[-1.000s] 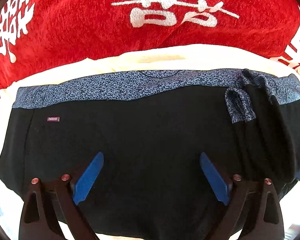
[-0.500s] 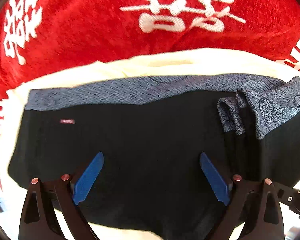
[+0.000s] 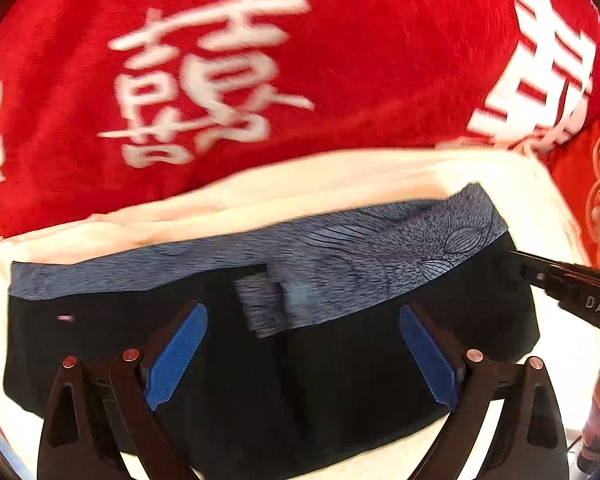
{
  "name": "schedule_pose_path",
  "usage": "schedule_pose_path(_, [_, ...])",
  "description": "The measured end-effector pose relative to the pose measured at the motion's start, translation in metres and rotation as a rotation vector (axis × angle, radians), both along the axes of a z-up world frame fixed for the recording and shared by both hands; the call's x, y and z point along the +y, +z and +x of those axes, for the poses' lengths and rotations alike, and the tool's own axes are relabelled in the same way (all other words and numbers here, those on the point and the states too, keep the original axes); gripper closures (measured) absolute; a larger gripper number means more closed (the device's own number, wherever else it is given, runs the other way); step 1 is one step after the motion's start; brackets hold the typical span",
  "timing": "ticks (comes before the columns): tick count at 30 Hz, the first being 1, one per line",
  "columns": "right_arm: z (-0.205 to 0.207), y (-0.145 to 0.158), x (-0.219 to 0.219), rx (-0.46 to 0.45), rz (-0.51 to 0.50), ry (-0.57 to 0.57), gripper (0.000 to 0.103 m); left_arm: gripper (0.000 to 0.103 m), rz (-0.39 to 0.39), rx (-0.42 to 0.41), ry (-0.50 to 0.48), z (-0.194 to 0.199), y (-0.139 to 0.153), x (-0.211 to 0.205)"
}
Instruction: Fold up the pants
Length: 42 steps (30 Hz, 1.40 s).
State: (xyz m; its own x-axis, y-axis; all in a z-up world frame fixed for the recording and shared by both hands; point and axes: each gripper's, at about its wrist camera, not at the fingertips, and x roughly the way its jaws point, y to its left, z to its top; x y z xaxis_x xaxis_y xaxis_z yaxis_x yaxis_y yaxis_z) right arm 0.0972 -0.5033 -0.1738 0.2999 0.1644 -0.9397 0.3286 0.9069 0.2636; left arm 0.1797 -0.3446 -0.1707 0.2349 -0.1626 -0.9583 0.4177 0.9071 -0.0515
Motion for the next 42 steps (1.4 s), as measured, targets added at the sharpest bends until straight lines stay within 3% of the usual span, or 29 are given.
schedule_pose_path(3, [0.015, -0.032, 0.011, 0.081, 0.019, 0.068, 0.093, 0.004, 0.108, 0.071, 0.019, -0.006, -0.037, -0.002])
schedule_pose_path(6, [0.007, -0.036, 0.02, 0.054, 0.002, 0.063, 0.093, 0.003, 0.001, 0.121, 0.109, -0.007, -0.043, 0.024])
schedule_pose_path(11, [0.003, -0.034, 0.038, 0.07, 0.022, 0.102, 0.092, 0.003, 0.027, 0.101, 0.083, -0.012, -0.032, 0.036])
schedule_pose_path(13, [0.002, -0.029, 0.053, 0.077, -0.004, 0.148, 0.083, 0.003, 0.033, 0.101, 0.091, -0.015, -0.024, 0.048])
schedule_pose_path(15, [-0.001, -0.02, 0.058, 0.071, 0.011, 0.168, 0.053, 0.003, 0.029, 0.109, 0.108, -0.016, -0.019, 0.061])
schedule_pose_path(17, [-0.001, -0.017, 0.068, 0.069, 0.003, 0.177, 0.046, 0.003, 0.036, 0.108, 0.119, -0.018, -0.015, 0.074])
schedule_pose_path(26, [-0.009, -0.011, 0.1, 0.094, -0.034, 0.22, 0.042, 0.003, 0.062, 0.1, 0.17, -0.028, 0.002, 0.133])
schedule_pose_path(42, [0.015, -0.007, 0.193, 0.098, -0.029, 0.336, 0.042, 0.003, 0.074, 0.091, 0.279, -0.017, -0.008, 0.192])
